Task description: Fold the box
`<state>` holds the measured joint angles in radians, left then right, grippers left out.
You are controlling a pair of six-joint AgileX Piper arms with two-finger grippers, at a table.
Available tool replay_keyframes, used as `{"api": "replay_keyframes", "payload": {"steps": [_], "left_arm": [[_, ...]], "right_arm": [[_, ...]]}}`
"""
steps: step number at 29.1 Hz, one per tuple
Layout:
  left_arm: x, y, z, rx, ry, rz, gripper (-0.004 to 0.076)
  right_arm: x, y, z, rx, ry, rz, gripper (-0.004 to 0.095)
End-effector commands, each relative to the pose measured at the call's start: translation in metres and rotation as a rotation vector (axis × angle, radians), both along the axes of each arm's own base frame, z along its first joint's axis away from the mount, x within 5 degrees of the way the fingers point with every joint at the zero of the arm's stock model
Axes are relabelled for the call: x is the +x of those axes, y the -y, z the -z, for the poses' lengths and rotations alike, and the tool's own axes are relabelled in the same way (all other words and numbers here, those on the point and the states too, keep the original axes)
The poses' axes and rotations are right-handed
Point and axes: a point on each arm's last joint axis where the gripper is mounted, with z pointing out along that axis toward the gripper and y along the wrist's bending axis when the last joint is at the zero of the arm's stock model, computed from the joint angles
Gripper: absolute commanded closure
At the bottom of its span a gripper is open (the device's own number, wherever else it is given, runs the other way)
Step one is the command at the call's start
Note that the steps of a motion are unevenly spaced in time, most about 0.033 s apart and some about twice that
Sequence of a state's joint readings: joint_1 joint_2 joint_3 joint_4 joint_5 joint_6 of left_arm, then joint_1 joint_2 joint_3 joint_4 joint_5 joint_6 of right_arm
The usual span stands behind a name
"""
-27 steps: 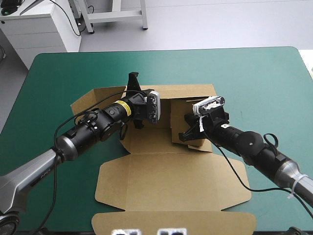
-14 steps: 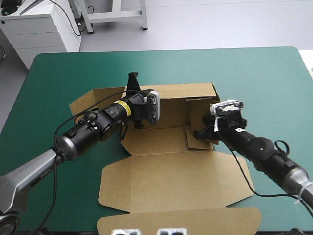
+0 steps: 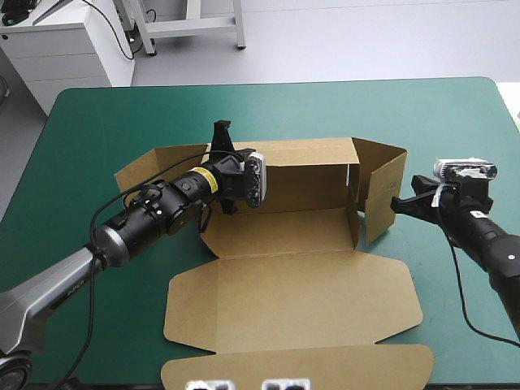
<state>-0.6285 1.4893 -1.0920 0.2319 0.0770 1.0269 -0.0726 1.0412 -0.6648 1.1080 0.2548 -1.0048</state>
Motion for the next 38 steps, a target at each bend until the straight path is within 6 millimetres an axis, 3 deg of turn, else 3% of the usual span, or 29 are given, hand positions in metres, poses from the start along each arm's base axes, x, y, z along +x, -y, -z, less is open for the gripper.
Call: {"api": "replay_keyframes", "payload": {"steps": [1,14,19,25,33,38], "left_arm": [[-0.004,-0.001,-0.021,-0.065,0.059,0.005,0.0732],[-0.004,0.001,-0.026,-0.089,0.112,0.023,0.0732],[-0.004,0.001,-0.026,-0.092,0.110,0.022,0.0732],[-0.004,0.001,-0.026,-0.087,0.114,0.024,0.0732],[-0.004,0.001,-0.026,-0.092,0.110,0.022,0.0732],[-0.004,0.001,-0.026,-0.093,0.111,0.022,0.0732]], "right_arm": [[-0.004,0.008,-0.026,0.042,0.028,-0.047,0.0922],[0.006,0.008,-0.130,0.043,-0.023,-0.196,0.0921],[0.019,0.010,-0.150,0.041,-0.092,-0.231,0.0920],[0.044,0.009,-0.157,0.043,-0.187,-0.231,0.0920],[0.097,-0.030,-0.139,-0.122,-0.320,-0.187,0.0920],[0.135,-0.039,-0.134,-0.098,-0.359,-0.177,0.0920]]}}
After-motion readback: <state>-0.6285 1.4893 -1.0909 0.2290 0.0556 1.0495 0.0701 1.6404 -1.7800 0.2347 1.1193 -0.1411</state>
